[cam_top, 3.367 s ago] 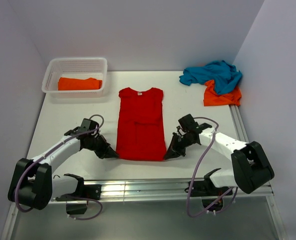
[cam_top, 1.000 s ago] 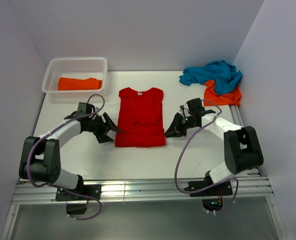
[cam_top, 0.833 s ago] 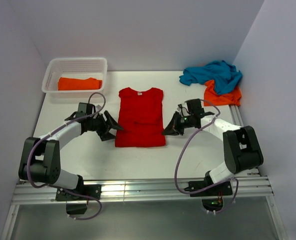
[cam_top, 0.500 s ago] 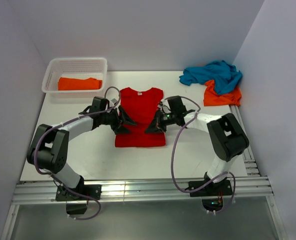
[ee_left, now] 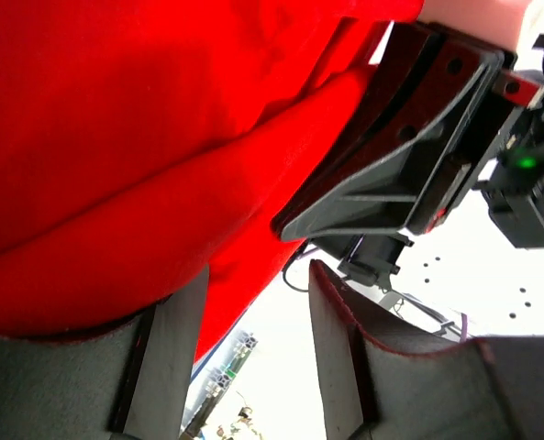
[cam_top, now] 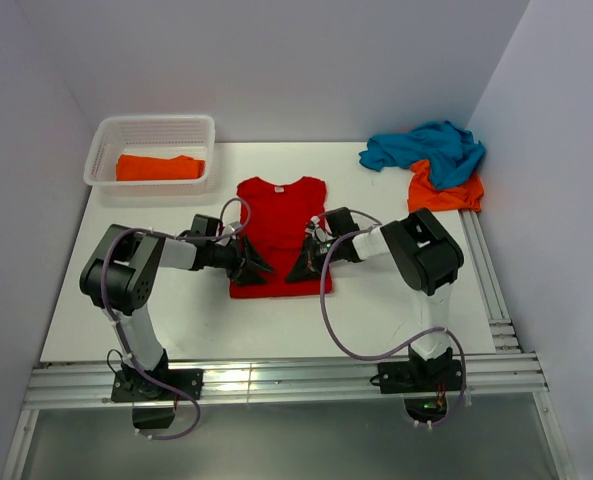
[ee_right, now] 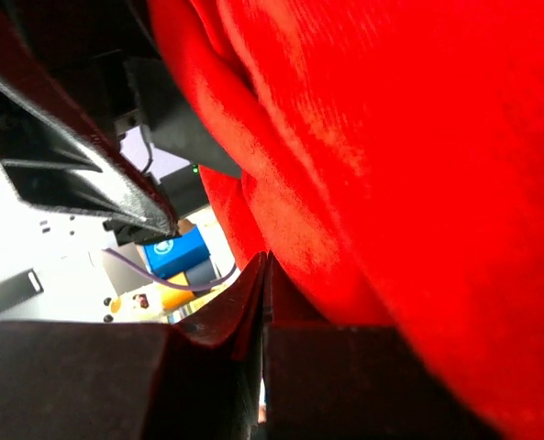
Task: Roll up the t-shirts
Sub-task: Roll the tshirt
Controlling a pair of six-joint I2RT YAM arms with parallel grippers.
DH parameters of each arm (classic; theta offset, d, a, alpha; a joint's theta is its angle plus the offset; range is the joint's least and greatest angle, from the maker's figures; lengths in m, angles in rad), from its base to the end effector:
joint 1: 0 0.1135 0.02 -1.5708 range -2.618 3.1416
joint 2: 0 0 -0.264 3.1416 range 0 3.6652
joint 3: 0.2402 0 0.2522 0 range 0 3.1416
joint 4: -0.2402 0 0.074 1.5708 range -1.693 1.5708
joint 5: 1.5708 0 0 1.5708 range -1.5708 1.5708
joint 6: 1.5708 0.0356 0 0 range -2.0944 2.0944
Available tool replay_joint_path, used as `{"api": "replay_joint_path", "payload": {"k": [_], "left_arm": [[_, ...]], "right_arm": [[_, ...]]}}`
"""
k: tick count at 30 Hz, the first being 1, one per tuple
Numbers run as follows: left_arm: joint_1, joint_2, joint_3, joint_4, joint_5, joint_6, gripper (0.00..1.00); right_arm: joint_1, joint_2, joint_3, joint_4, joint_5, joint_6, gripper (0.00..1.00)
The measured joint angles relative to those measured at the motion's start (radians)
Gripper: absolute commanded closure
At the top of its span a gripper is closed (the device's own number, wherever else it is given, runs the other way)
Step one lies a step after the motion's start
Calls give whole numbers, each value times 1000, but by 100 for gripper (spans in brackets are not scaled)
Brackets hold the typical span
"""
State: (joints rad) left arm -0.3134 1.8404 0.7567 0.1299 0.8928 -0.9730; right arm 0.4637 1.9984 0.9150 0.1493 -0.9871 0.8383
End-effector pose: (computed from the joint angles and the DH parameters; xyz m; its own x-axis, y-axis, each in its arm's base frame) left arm 0.2899 -0.1231 0.1010 -0.9509 -0.2368 0.1994 -0.2912 0.4655 -0.8358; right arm 0.3023 0.1844 0.0901 -0.9941 -0.0390 0.1013 0.0731 0.4486 0.8907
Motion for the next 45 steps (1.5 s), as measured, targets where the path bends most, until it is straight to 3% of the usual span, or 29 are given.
{"api": "replay_joint_path", "payload": {"k": [6,11,20,25,30,38,45], "left_arm": [[6,5,26,-44,6,49,45],[10,-19,61,-134,-30,97,44],[18,-195,106,-255,-84,116,39],[-4,-236,110,-262,-89,116,40],[-52,-236,36,-226,-89,94,39],[-69,-206,-84,-144,-69,81,40],[0,-185,-180,-104,-36,89,40]], "right_arm": [[-59,13,-2,22,-29,-47,100],[-95,-21,16,-92,-9,-70,99],[-98,-246,30,-254,14,-108,96],[-46,-286,28,-280,31,-123,96],[20,-283,-37,-260,37,-103,96],[20,-163,-84,-245,62,-124,98],[-44,-126,-100,-225,53,-183,99]]}}
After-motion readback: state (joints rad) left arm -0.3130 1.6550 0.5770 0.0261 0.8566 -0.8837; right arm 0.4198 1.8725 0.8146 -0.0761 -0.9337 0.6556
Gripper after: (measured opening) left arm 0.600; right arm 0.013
